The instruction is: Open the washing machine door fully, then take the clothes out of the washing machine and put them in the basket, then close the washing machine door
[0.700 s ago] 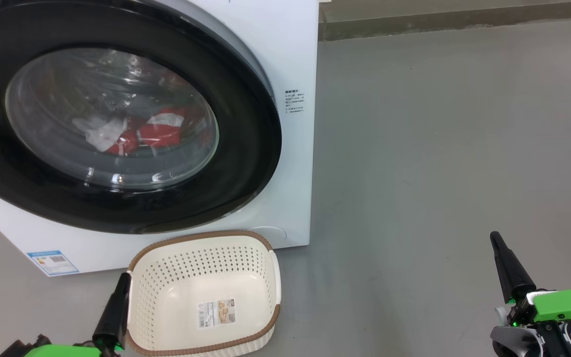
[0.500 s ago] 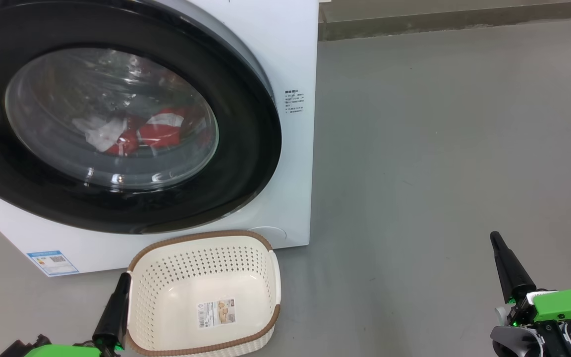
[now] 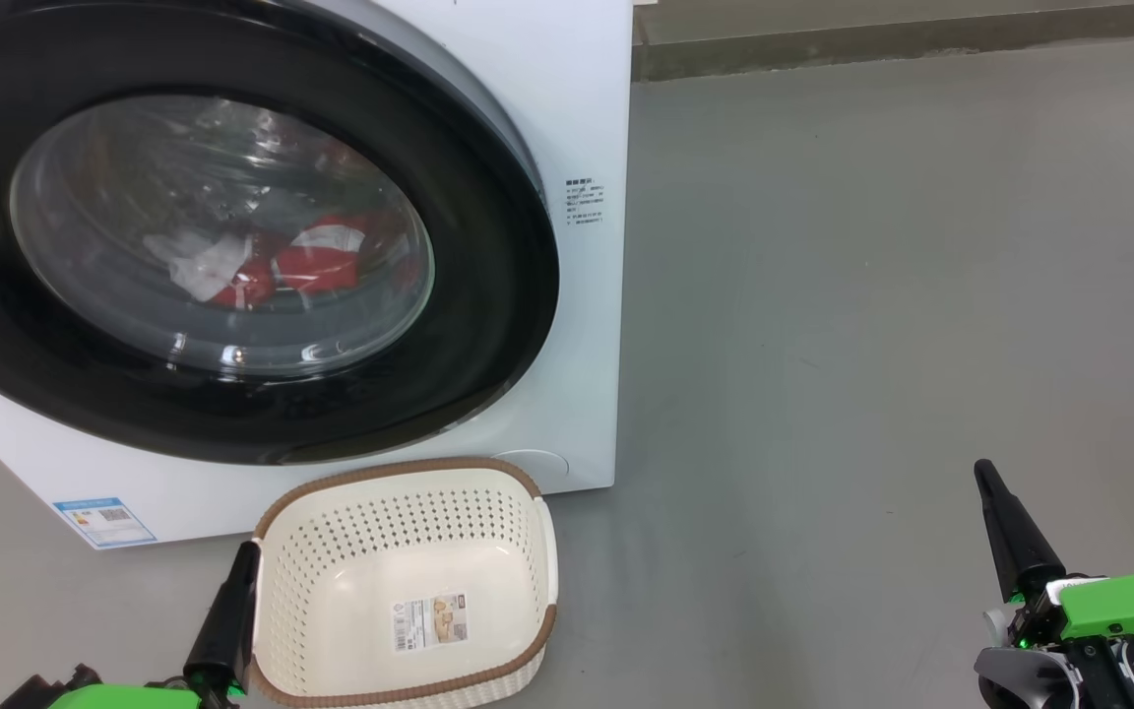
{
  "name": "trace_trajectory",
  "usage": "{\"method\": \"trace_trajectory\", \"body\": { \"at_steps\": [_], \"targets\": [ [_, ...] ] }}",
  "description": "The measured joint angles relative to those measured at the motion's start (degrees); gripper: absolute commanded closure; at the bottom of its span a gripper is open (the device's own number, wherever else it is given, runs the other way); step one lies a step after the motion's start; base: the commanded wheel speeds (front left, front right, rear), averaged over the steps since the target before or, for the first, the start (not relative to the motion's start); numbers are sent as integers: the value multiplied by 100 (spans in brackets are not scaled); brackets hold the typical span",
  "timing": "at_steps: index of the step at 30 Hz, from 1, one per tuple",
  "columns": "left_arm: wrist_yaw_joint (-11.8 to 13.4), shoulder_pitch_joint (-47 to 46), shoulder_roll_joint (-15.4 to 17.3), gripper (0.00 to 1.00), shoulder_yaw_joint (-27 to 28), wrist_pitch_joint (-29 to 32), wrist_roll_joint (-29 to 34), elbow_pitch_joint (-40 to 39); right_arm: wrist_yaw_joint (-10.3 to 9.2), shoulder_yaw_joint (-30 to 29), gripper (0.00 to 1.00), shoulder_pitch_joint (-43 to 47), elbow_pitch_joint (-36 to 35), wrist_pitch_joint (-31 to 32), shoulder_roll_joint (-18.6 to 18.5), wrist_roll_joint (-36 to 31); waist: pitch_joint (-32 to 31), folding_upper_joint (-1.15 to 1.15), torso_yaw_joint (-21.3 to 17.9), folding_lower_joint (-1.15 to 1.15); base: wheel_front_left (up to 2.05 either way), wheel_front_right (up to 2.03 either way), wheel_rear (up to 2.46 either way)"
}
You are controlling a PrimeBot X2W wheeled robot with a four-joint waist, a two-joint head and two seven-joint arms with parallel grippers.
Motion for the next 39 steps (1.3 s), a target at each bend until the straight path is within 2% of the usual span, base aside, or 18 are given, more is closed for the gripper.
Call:
{"method": "trace_trajectory", "body": {
  "at_steps": [39],
  "targets": [
    [0,0,-1,100,2,0,0,0,0,-2,100,0,0,0,1,-1,0,0,0,0,0,0,0]
  ]
}}
